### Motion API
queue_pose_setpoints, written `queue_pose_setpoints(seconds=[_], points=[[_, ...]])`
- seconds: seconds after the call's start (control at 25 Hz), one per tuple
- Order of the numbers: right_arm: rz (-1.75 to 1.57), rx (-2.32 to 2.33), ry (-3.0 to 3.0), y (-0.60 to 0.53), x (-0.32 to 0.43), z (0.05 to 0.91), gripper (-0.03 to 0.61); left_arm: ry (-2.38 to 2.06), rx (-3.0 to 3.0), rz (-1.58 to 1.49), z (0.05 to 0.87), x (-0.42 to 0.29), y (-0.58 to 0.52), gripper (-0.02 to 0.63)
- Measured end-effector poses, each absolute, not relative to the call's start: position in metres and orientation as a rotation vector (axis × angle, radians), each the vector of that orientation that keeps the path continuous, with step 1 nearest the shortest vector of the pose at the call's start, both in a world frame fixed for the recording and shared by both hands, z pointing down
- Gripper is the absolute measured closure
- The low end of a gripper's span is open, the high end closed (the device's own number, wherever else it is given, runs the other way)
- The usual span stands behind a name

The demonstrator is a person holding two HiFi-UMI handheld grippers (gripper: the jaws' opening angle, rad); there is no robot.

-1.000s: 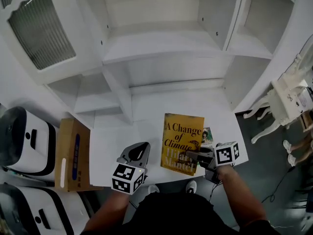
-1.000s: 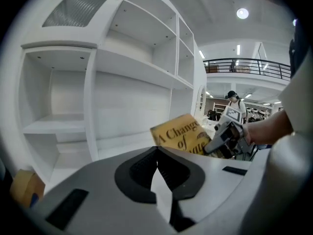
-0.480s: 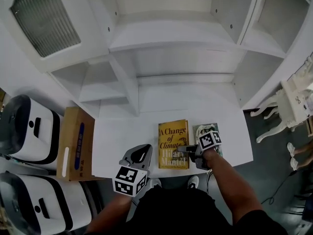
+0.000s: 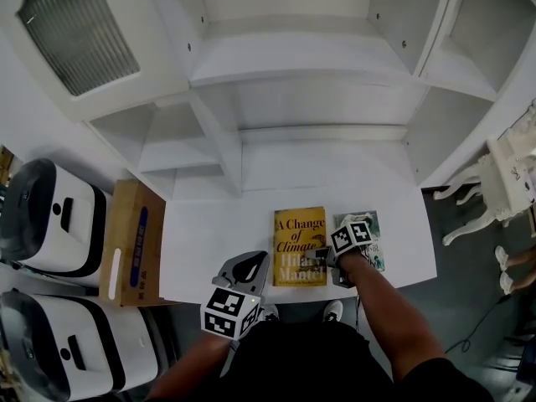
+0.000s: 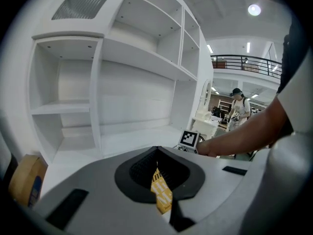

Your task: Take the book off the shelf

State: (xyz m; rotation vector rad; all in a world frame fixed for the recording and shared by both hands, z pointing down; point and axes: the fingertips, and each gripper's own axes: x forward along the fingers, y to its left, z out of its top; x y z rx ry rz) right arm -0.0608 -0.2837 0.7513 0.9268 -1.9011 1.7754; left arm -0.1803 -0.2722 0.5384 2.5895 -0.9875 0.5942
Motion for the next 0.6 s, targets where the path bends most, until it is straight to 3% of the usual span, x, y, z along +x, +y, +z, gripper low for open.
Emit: queue_pose_setpoints(seconds=[0.28,0.6], points=[[1.624,1.031,-1.833,-0.289,-0.047,0.764,0.29,-0.935,2.608,0.605,0.54,-0.17,-0.27,0.603],[1.514,1.139,-1.844,-0.292,-0.038,0.762,0.29,-0.889,2.625,0.607,0.542,-0.172,-0.266,0.603]])
